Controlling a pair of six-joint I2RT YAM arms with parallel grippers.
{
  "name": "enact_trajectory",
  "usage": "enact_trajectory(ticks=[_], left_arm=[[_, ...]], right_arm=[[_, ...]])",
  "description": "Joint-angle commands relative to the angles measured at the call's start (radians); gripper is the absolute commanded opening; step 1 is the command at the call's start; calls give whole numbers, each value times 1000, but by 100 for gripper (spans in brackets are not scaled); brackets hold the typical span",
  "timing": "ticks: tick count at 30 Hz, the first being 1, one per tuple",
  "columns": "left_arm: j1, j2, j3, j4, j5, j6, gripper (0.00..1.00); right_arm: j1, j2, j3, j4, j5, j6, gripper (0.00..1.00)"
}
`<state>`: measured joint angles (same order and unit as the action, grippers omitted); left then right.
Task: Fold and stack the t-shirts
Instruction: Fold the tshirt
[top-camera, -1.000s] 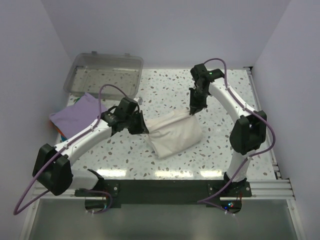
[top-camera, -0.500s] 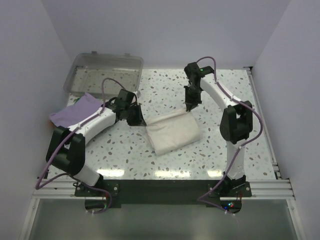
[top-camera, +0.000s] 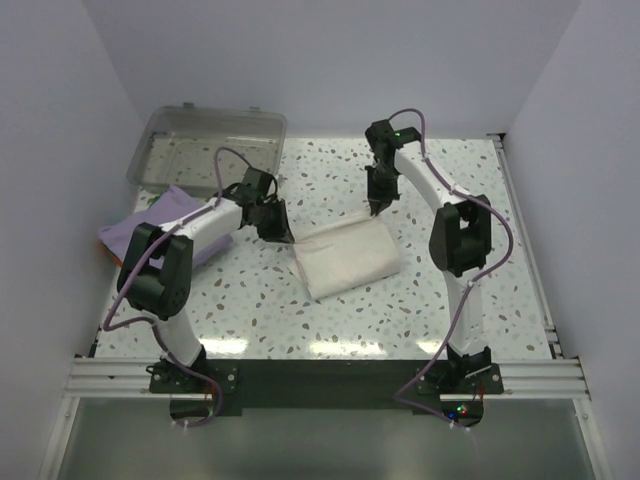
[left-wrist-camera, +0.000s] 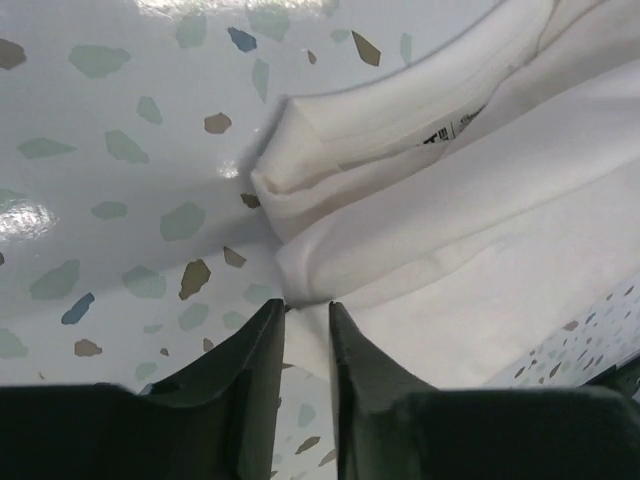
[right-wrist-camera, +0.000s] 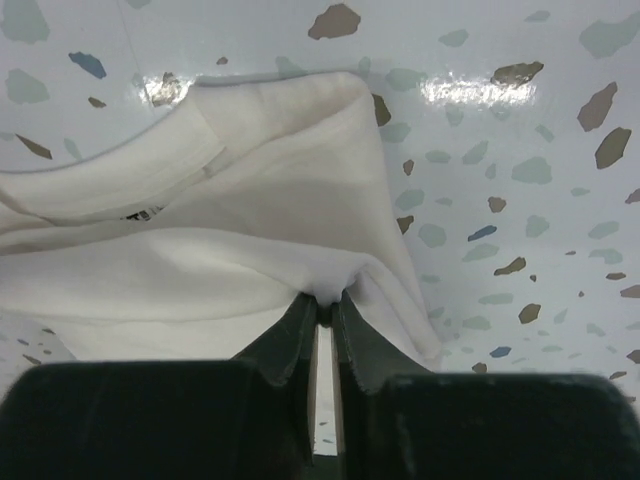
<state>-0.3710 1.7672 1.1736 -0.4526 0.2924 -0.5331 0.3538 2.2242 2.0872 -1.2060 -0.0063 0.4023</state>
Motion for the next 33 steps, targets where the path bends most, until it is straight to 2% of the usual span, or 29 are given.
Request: enact_trajectory(ticks=[1,2,5,7,8,13,19,23,26,33], left_arm=[[27,34,82,32,-53,7,32],[29,35,99,29,-68,-7,45],[29,15,144,34,-111,-22,56],[29,-9,144,41,-124,-27,59],[29,-40,136,52,-124,-34,60],[21,-178,-13,115,-61,-76,60],[-19,-311,-236,259,11,-166,60],[-69,-321,-314,342,40,-237,61],[-106,-293,-333,380,57,-271,61],[-134,-213,-347,387,64,-317,63]], right_arm=[[-16,41,86,-15,54,-34,9],[-16,54,137,-30,54,-58,21],[-21,75,209,-56,80,-88,62],[-26,40,192,-41,71,-86,74],[-24,29,177,-30,84,-89,76],[-19,-106,45,58,55,-103,76],[0,-319,-228,170,-145,-76,72],[43,-414,-457,247,-242,-48,72],[56,-448,-571,292,-299,-33,72],[60,-423,-697,365,-322,-43,72]])
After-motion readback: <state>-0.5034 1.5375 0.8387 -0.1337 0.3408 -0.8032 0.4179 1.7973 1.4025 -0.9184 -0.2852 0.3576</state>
